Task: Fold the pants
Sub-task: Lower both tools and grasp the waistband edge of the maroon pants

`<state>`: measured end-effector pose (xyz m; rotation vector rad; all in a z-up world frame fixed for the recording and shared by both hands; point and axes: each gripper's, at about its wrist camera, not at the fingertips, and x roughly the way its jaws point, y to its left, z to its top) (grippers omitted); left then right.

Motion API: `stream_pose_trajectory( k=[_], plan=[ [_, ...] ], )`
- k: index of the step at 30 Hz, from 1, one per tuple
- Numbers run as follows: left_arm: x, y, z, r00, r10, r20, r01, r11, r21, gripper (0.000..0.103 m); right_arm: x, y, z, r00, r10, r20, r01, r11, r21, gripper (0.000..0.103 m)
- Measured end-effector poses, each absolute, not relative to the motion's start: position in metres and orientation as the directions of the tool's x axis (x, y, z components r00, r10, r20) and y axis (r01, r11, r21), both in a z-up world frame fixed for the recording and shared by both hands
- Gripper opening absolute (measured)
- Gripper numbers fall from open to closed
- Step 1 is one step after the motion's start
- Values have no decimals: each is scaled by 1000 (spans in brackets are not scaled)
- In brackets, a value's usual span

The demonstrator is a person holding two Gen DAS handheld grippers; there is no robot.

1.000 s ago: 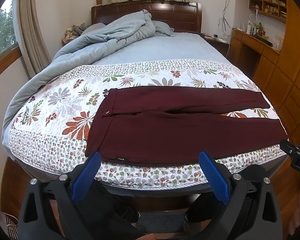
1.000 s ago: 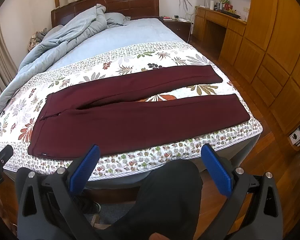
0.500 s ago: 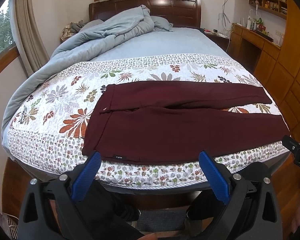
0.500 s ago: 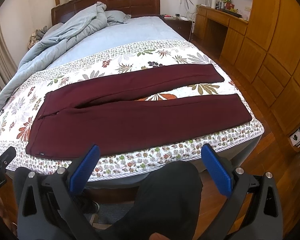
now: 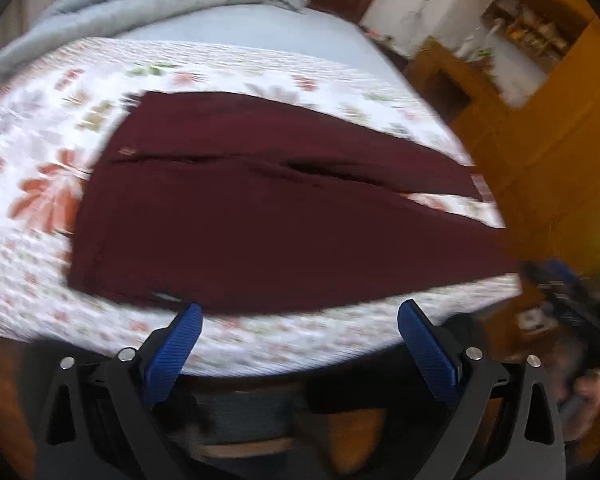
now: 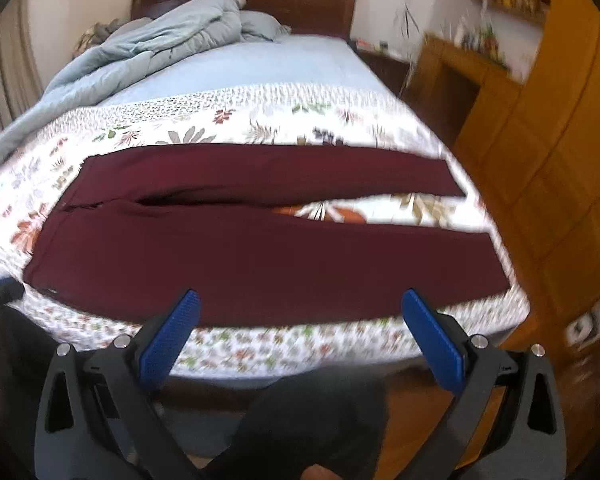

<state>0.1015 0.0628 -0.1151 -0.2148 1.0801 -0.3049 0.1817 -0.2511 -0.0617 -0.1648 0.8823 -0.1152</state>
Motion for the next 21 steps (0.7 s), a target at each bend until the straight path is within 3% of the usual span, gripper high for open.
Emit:
stream_pose_trajectory(
  k=[4, 8, 12, 16, 21],
  plan=[
    [140, 96, -129, 430, -216, -877, 96, 976, -193, 99, 197, -246, -67, 645, -174, -744, -7, 972, -233, 101],
    [191, 133, -141, 372, -187, -909, 31, 981, -189, 99, 218, -247, -72, 653, -164, -740, -37, 968, -247, 101],
    [247, 169, -151, 366, -236, -900, -7, 967, -256, 99, 238, -257, -75, 724, -74, -686, -98, 973, -209, 101],
    [296, 194, -160, 388, -225, -894, -46, 964, -263, 99, 279, -282, -82, 739, -83, -669, -128, 957, -260, 100],
    [360, 221, -168, 390, -131, -911, -62, 984, -168, 99, 339, -330, -97, 668, -55, -742, -138, 971, -196, 100]
  ],
)
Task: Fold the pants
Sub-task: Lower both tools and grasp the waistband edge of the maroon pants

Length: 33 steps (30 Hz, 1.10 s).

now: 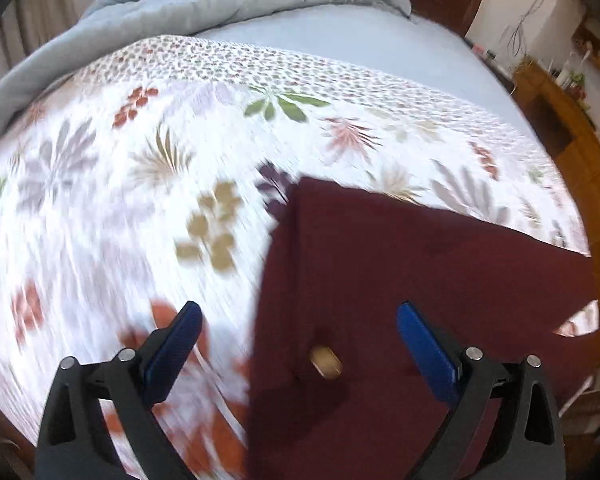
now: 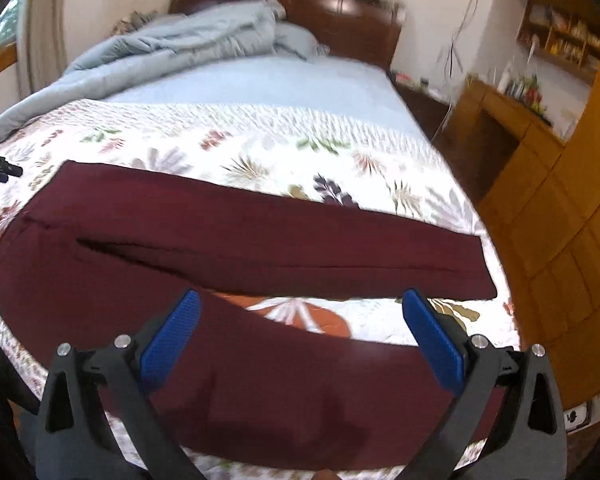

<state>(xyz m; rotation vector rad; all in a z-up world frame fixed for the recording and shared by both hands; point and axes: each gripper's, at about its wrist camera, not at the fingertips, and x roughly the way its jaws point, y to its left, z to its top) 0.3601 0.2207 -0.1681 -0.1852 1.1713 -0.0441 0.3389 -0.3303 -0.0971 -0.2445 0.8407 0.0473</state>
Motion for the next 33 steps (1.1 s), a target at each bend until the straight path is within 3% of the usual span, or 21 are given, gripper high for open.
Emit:
stream_pose_trajectory(
  k=[3, 7, 16, 21, 23, 24, 25, 28, 33],
  plan=[
    [398, 233, -182, 358, -173, -918, -38, 979, -199, 99, 376, -360, -115, 581, 26, -813, -174, 980, -93, 100],
    [434, 229, -204, 354, -205, -912, 53, 978, -199, 99, 416, -399, -137, 439, 211, -873, -175, 974, 147, 99],
    [476, 198, -249, 235, -393, -889, 257, 907, -333, 97, 458, -444, -147, 328, 417, -848, -168, 909, 381, 99],
    [481, 189, -256, 202, -403, -893, 307, 891, -333, 96, 492, -507, -128, 327, 513, -793, -114, 855, 506, 100],
    [483, 191, -254, 212, -420, -882, 295, 889, -352, 89, 512, -543, -119, 347, 516, -783, -83, 849, 522, 100],
    [484, 191, -253, 218, -410, -886, 287, 894, -343, 62, 522, -561, -117, 355, 502, -789, -63, 855, 516, 100],
    [485, 194, -254, 218, -401, -890, 279, 899, -337, 54, 529, -573, -116, 359, 488, -796, -45, 860, 508, 100],
    [486, 201, -255, 216, -406, -888, 254, 901, -350, 45, 555, -620, -124, 360, 420, -833, 21, 889, 457, 100],
    [490, 201, -257, 205, -392, -897, 211, 912, -351, 45, 579, -669, -163, 308, 342, -888, 100, 916, 388, 100]
  ],
)
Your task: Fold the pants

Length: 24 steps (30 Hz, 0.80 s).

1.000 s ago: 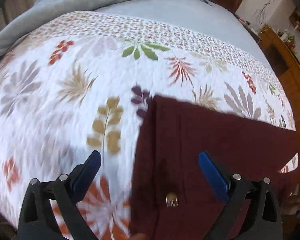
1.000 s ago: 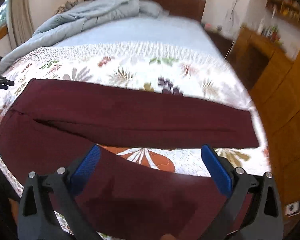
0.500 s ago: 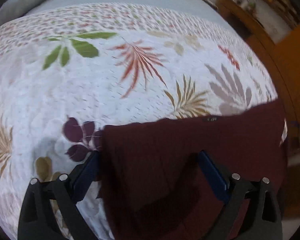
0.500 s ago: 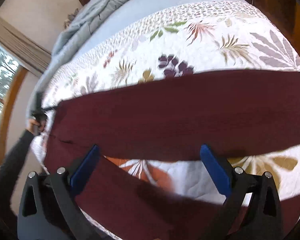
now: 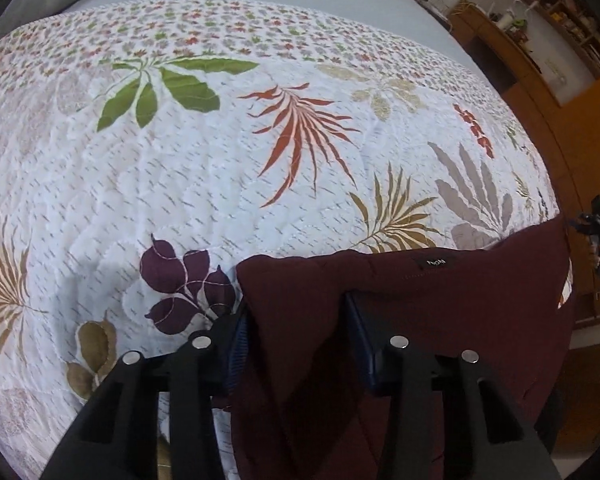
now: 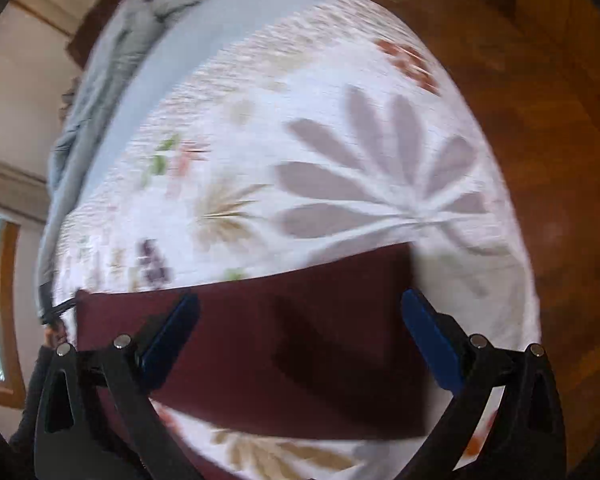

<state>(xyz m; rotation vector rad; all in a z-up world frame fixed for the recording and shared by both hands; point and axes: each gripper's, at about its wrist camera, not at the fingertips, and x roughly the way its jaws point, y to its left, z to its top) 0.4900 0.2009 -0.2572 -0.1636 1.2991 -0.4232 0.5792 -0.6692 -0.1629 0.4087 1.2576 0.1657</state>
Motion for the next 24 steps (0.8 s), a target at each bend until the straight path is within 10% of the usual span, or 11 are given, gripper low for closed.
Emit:
stream_pose_trajectory(
  k=[12, 15, 18, 24],
  plan=[
    [490, 201, -260, 250, -374, -893, 105, 927, -359, 50, 589, -685, -198, 233, 480, -846, -21, 872, 489, 99],
    [487, 200, -258, 275, -358, -892, 81, 933, -349, 41, 592, -678, -199, 217, 474, -853, -38, 878, 478, 76],
    [485, 198, -255, 284, -345, -894, 62, 938, -342, 29, 589, -683, -198, 221, 473, -853, -23, 877, 481, 26],
    [476, 191, -232, 355, -288, -889, 50, 956, -290, 23, 575, -670, -172, 262, 439, -860, -46, 895, 443, 21]
  ],
)
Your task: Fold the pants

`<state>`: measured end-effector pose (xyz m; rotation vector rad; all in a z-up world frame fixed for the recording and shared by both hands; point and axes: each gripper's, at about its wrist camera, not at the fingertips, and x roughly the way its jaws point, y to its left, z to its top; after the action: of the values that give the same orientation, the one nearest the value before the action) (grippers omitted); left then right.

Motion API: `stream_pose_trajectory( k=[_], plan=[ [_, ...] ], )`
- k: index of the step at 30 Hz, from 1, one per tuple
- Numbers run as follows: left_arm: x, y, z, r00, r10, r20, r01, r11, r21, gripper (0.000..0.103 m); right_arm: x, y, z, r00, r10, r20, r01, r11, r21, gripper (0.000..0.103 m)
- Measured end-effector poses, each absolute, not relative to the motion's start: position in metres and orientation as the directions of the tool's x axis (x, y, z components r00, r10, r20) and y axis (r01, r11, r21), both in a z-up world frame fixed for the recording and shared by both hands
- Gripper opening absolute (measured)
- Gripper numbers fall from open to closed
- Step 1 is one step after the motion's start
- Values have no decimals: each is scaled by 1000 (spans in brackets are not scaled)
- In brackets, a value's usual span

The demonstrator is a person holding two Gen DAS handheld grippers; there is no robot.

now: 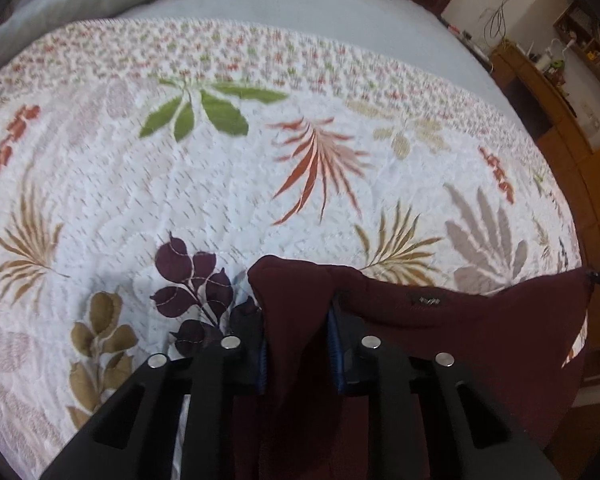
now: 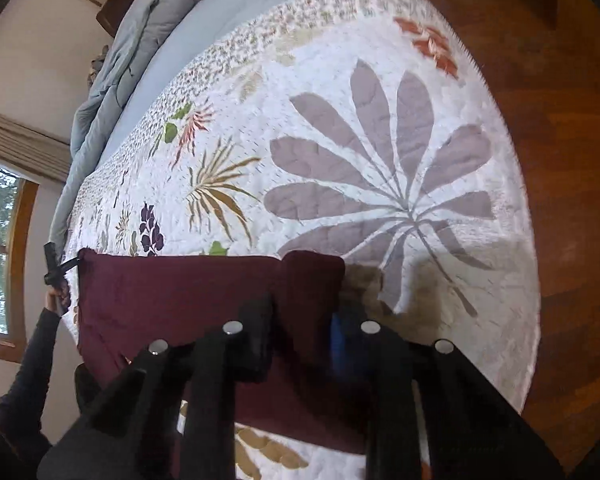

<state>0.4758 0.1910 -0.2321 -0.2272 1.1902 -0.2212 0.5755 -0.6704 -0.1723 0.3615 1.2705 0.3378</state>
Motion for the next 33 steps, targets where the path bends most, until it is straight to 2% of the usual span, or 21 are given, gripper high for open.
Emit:
stream_pose_trajectory(
  k=[13, 20, 26, 28, 31, 33],
  plan=[
    [406, 201, -129, 527, -374, -763, 91, 918, -386, 19, 493, -671, -86, 441, 330, -835, -62, 939, 339, 21],
    [331, 213, -95, 587, -434, -684, 140, 886, -442, 18, 414, -677, -79, 541, 236, -807, -21, 963, 267, 27],
    [259, 219, -108, 584, -458, -670, 153, 873, -464, 18, 331, -678, -94, 604, 151, -782, 39, 975, 218, 26],
    [231, 219, -124, 569, -443, -692, 155, 885, -439, 18, 301, -685, -103, 623, 106, -775, 93, 974, 207, 26],
    [203, 216, -154, 526, -436, -731, 148, 893, -426, 18, 268, -690, -126, 609, 114, -785, 141, 958, 249, 27],
    [189, 212, -172, 493, -410, -767, 143, 908, -393, 20, 252, -687, -138, 596, 114, -795, 163, 952, 259, 31]
  ],
)
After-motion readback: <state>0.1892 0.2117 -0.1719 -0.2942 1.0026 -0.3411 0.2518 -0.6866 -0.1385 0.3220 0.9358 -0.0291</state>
